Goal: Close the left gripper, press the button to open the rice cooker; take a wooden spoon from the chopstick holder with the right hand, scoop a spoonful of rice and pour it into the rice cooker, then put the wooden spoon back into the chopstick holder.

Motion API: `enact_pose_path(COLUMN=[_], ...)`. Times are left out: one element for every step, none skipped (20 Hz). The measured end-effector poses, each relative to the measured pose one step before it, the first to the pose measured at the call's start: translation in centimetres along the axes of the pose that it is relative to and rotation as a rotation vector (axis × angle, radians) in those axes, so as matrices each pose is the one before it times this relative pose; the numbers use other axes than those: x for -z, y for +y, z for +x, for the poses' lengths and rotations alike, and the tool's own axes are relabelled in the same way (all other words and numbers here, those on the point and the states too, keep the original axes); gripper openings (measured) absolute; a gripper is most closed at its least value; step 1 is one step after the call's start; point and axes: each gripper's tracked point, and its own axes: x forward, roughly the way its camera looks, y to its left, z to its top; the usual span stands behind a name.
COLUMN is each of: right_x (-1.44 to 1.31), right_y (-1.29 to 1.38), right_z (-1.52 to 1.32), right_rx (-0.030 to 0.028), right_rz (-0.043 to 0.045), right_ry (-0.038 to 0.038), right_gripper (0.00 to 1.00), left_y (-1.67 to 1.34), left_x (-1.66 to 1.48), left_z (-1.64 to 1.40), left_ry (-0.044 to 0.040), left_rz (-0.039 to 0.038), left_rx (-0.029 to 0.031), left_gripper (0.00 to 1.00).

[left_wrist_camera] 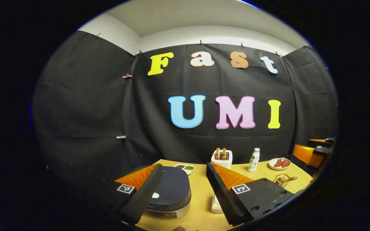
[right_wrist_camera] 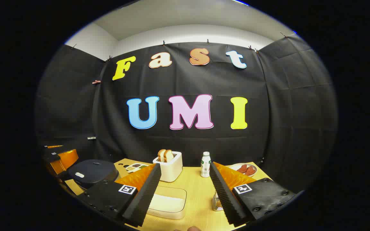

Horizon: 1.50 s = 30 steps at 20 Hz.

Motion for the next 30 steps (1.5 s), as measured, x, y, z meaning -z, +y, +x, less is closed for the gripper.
enact_pose_path(right_x=[-0.202,0.012,-0.03,0.161,0.112,0.125,-0.177,-0.184,-0.257,0.006,-0.119,-0.009,-0.12,-0.09,-0.201,-0.123,-0.109,-0.05,-0.108,0.051,-0.034,0.014,0.022,0.013,-0.073,0.053,0.01,-0.024,-0.048,0.064], right_y=[0.218,0.052,0.257,0.2,0.228,0.292,0.227,0.149,0.091,0.152,0.159,0.078,0.179,0.083,0.11,0.093,0.081,-0.008,0.116,0.066,-0.036,0.088,0.074,0.05,0.136,0.155,0.053,-0.018,0.065,0.133], right_z=[-0.041,-0.084,-0.082,-0.022,-0.079,-0.126,-0.065,-0.065,-0.062,-0.027,-0.067,-0.018,-0.082,-0.11,-0.042,-0.078,-0.013,-0.029,-0.028,-0.012,-0.025,0.038,0.03,0.055,0.008,0.012,0.04,0.051,0.074,0.097], right_rx=[-0.00873,-0.00866,-0.00705,-0.00716,-0.00696,-0.00718,-0.00782,-0.00373,-0.00309,-0.00407,-0.00273,-0.00311,-0.0047,-0.00271,-0.00228,-0.00233,-0.00104,0.00169,-0.00132,0.00063,0.0032,-0.00051,0.0013,0.00121,-0.00106,-0.0004,0.00057,0.00211,0.00204,0.002], right_rz=[-0.00714,-0.00681,-0.00342,-0.00104,-0.0005,-0.00484,-0.00501,-0.00428,-0.0047,-0.00452,-0.00552,-0.00506,-0.00536,-0.00513,-0.00321,-0.00252,-0.00281,-0.00325,-0.00015,0.0,-0.00102,0.00138,0.00037,-0.00211,-0.00146,-0.00151,-0.00154,-0.00143,0.00014,0.00119], right_ry=[-0.00533,-0.00424,-0.00264,0.0028,0.00629,0.00403,-0.00219,-0.004,-0.00441,-0.00337,-0.002,-0.00056,-0.00255,-0.00339,-0.00486,-0.00389,-0.00313,-0.00211,-0.00164,-0.00077,-0.00185,-0.00088,-0.00006,-0.00061,0.00017,-0.00028,0.00034,-0.00165,-0.00194,0.00076], right_gripper=[0.94,0.94,0.94,0.94,0.94,0.94,0.94,0.94,0.94,0.94,0.94,0.94,0.94,0.94,0.94,0.94,0.94,0.94,0.94,0.94,0.94,0.94,0.94,0.94,0.94,0.94,0.94,0.94,0.94,0.94], left_y=[0.048,0.105,0.039,-0.006,-0.044,-0.034,-0.03,0.166,0.16,0.093,-0.033,-0.046,0.025,0.072,0.086,0.023,0.038,-0.005,0.065,0.204,0.16,0.037,0.282,0.258,0.25,0.22,0.126,0.218,0.29,0.261], left_x=[0.028,0.05,-0.033,0.25,0.139,0.104,-0.183,-0.139,-0.116,0.152,0.125,0.312,0.081,0.075,-0.038,0.059,-0.02,0.133,0.003,-0.036,-0.112,-0.012,-0.208,-0.024,-0.268,-0.008,-0.146,0.189,0.121,0.239], left_z=[-0.187,-0.22,-0.056,-0.067,-0.166,-0.164,-0.149,-0.068,-0.056,-0.026,0.025,0.055,-0.037,0.039,0.015,-0.009,-0.018,-0.063,0.038,0.033,0.006,0.064,0.104,0.103,0.146,0.148,0.142,0.109,0.042,0.249], left_ry=[0.0019,-0.00311,-0.00139,0.00478,0.00676,0.00218,-0.00489,-0.00648,-0.00303,-0.00048,0.0056,0.00665,0.00479,0.00109,-0.00052,-0.00139,0.00167,0.00249,-0.00057,-0.00116,-0.00299,-0.00418,-0.00457,-0.00375,-0.00505,-0.00503,-0.00361,0.00185,0.00512,0.00536], left_rz=[0.00289,0.00094,0.00206,0.00284,-0.00086,-0.00304,-0.00071,0.00076,-0.00125,-0.00301,-0.00333,-0.00411,-0.00422,-0.00143,-0.00049,-0.00188,-0.00333,0.00034,0.00301,0.00076,0.00134,0.0037,0.00416,0.00436,0.00271,0.00101,-0.00079,-0.00253,-0.00153,-0.00023], left_rx=[-0.00637,-0.00398,-0.0039,-0.00181,0.00177,0.00387,0.00043,-0.00158,-0.00187,-0.00268,-0.00002,0.00003,0.00061,-0.00136,-0.00167,-0.0014,0.00127,0.00061,-0.0009,-0.00233,-0.00142,-0.00122,-0.00549,-0.00422,-0.0053,-0.00253,0.00011,-0.00272,-0.0049,-0.00556], left_gripper=[0.94,0.94,0.94,0.94,0.94,0.94,0.94,0.94,0.94,0.94,0.94,0.94,0.94,0.94,0.94,0.94,0.94,0.94,0.94,0.94,0.94,0.94,0.94,0.94,0.94,0.94,0.94,0.93,0.93,0.9])
